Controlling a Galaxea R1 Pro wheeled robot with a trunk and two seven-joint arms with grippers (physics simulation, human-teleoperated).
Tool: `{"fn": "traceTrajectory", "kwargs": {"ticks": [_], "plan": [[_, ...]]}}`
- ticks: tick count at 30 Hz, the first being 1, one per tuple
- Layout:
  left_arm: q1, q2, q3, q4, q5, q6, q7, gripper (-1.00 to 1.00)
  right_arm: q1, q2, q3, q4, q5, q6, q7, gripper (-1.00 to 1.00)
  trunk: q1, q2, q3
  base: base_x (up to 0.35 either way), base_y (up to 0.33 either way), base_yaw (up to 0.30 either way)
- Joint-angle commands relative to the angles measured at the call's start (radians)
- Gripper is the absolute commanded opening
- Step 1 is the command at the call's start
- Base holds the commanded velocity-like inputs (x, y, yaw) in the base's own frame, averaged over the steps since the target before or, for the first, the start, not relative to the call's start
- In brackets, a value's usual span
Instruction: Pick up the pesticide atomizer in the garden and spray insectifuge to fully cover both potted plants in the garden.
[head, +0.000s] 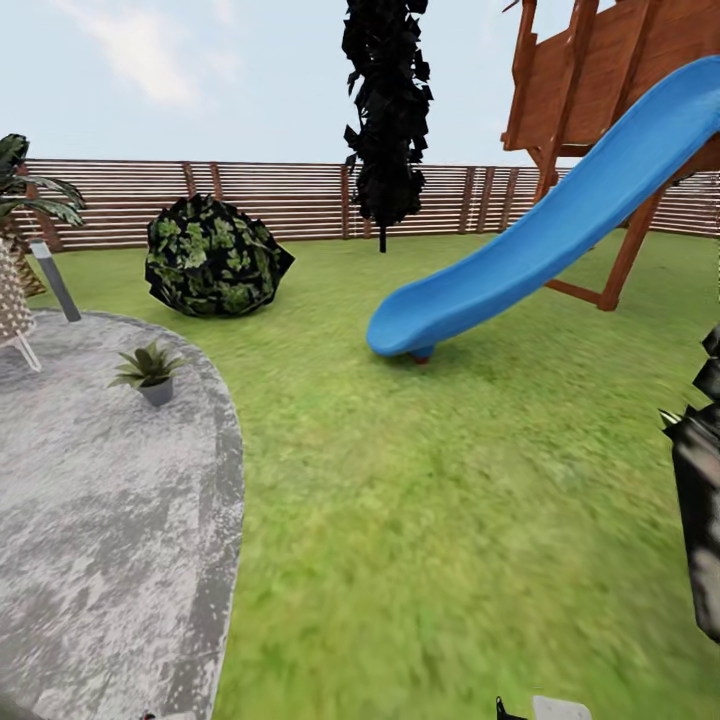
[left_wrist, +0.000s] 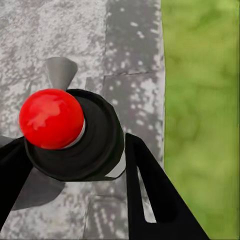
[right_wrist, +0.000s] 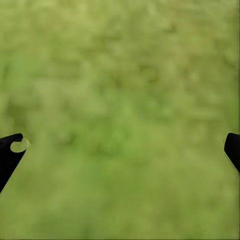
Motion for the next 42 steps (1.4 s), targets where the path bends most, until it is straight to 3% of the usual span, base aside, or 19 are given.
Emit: {"fn": "traceTrajectory", "kwargs": {"ticks": [1,42], "plan": [[-0.001,0.000,0.005,0.001,-0.011,-0.003,0.005,-1.00,0.000,0.000,0.009,0.000,-0.005,-0.002,-0.004,1.00,0.000,0.000,-0.001,0.340,0.000,-0.038],[-0.001,0.000,0.005,0.002,-0.011,-0.003,0.005,-1.00,0.000,0.002,0.009,0.000,-0.005,-0.002,-0.004,1.00,0.000,0.000,-0.001,0.340,0.000,0.019]]}}
